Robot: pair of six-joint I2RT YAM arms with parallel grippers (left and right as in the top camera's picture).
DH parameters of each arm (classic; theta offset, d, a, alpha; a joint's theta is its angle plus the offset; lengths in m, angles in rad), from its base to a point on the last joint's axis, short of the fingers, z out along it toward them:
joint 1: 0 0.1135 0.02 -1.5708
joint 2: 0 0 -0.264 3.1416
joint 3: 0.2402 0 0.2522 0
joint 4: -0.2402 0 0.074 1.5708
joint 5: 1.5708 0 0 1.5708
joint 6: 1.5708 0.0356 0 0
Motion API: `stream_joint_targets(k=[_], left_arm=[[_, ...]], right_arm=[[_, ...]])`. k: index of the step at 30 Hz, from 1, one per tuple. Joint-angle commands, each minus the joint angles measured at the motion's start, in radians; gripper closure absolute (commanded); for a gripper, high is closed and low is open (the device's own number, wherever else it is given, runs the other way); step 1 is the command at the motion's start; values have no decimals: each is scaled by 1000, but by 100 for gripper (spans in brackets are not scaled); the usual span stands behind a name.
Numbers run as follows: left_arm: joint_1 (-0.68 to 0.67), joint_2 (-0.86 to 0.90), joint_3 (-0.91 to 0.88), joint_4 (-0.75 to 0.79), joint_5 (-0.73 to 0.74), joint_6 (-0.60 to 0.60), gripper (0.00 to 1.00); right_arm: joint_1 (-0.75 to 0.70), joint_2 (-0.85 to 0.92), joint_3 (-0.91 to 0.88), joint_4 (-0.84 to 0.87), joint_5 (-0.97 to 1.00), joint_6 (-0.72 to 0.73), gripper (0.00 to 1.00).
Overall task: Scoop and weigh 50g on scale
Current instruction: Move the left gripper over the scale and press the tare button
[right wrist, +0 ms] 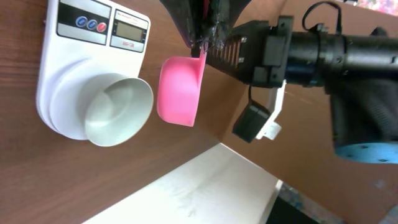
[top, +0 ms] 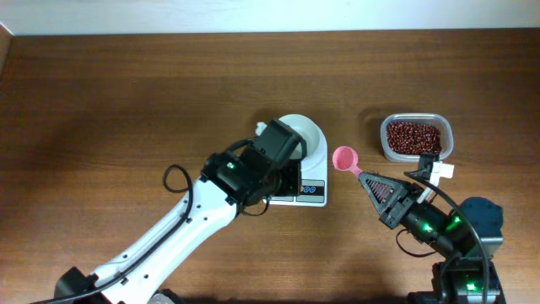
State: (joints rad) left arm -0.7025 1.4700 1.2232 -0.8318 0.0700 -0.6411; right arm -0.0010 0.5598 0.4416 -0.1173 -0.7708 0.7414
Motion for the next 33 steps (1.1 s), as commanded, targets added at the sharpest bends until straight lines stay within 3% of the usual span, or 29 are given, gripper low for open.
stream_joint_targets(k=[1,10,24,27,31,33], left_arm=[[-45,12,2,59,-16,83,100],[-206,124,2,135,-123,83,100],[-210,213,2,183,-123,83,100],[-209,222,2,180,-125,153,100],[-209,222,2,90,-333,172,100],[-209,225,0,77,-359,172,100]], right_arm=[[-8,-5,9,-39,68,-10,96],[-8,-4,9,-89,96,-36,96],[-8,-4,9,-122,163,-58,96],[-8,-4,9,-122,216,-58,96],[-8,-4,10,-122,381,-58,96],[-8,-4,10,-122,449,-58,96]])
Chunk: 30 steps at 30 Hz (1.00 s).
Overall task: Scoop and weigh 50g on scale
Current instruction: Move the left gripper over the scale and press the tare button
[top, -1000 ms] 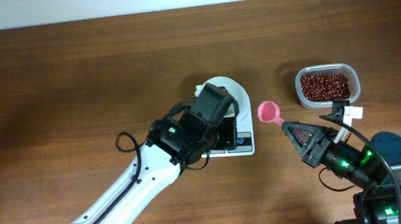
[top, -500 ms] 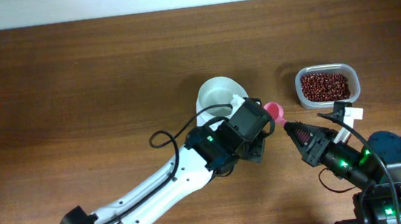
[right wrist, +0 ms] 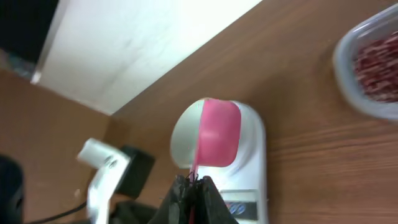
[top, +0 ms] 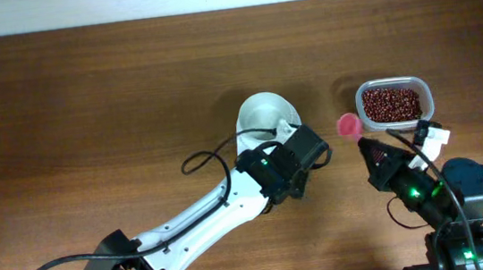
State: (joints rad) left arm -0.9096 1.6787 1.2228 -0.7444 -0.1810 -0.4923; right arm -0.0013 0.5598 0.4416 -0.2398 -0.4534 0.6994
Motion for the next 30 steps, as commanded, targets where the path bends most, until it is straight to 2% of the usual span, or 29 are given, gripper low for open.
stream_joint_targets(k=[1,17,23,30], left_arm=[[-2,22,-1,-5,-108,23,100],[-2,155,-2,32,-108,24,100],[-2,180,-1,60,-89,104,100],[34,186,-1,76,-68,105,100]], right_arm=[[-8,-4,10,1,154,-16,96],[-7,-4,10,26,177,-12,96],[-7,-4,10,26,177,-12,96],[-7,-4,10,26,178,-12,96]])
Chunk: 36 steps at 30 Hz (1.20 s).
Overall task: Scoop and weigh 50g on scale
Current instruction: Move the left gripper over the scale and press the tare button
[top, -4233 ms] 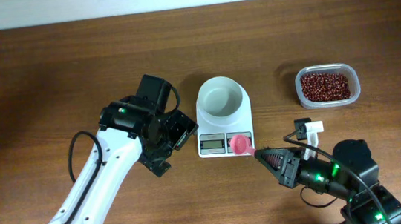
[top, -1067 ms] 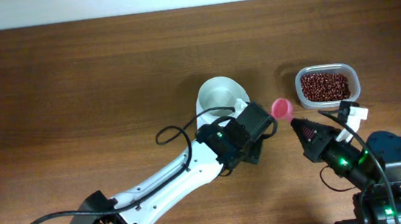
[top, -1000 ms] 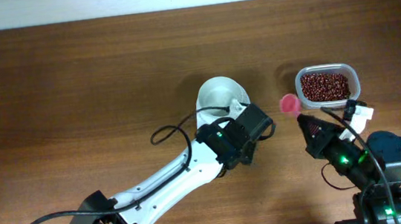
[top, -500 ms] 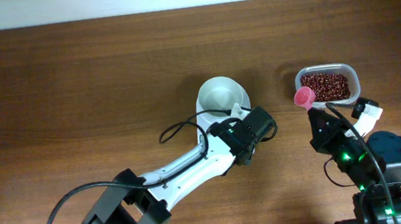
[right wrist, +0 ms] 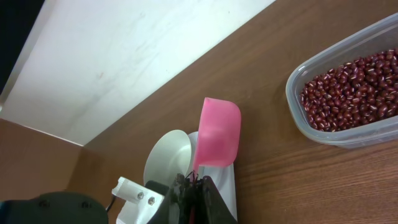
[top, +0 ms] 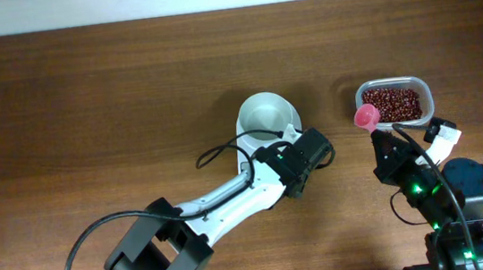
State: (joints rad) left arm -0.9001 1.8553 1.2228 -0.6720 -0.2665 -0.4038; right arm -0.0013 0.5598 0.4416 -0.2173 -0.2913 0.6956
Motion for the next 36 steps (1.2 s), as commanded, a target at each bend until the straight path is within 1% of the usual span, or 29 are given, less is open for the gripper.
stream_joint_targets(k=[1,4,6,14,22,25,36], left_arm=[[29,10,-1,3,20,17,100],[31,21,-1,9,40,26,100],[31,26,-1,21,64,62,100],[40,35,-1,34,62,62,100],[65,41,-1,43,90,63,100],[66,42,-1,55,129,118,100],[66,48,-1,54,128,117,100]], right_arm=[[-7,-4,10,4,15,-8,96],[-7,-4,10,4,15,-8,96],[-7,-4,9,4,16,-8,96],[-7,17,9,3,15,-8,96],[-7,60,9,5,15,-8,96],[-7,60,9,15,15,-8,96],[-7,60,9,15,12,-8,96]])
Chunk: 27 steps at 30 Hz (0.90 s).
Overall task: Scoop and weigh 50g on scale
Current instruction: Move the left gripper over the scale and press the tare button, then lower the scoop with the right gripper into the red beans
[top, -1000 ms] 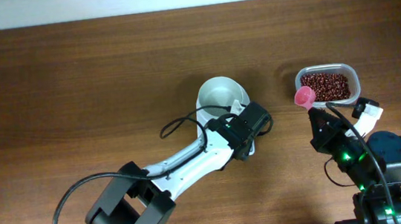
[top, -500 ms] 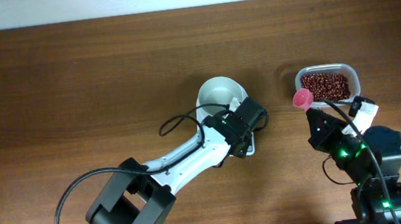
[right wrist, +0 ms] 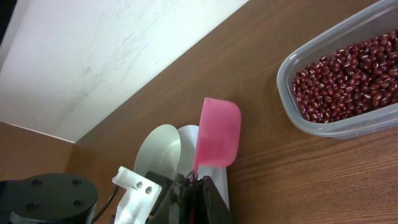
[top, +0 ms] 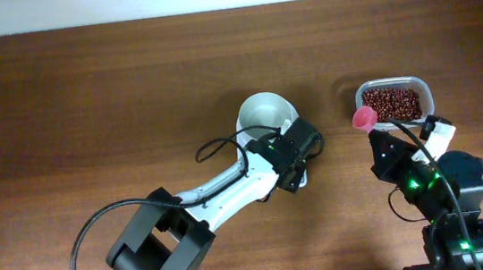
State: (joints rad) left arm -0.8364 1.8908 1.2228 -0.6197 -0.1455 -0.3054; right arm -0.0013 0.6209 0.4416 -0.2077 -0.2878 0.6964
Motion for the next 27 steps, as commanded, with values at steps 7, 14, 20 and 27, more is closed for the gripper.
stream_joint_targets(k=[7,14,20,27], left_arm=[[2,13,-1,1,6,19,100],[20,13,-1,-1,11,19,100],[21,13,-1,-3,19,20,100],[21,13,-1,-6,19,20,100]], right_arm=[[-7,-1,9,5,8,-9,96],[-7,-1,9,5,8,-8,96],[-7,-1,9,2,10,-13,96],[-7,1,9,2,12,-65,96]])
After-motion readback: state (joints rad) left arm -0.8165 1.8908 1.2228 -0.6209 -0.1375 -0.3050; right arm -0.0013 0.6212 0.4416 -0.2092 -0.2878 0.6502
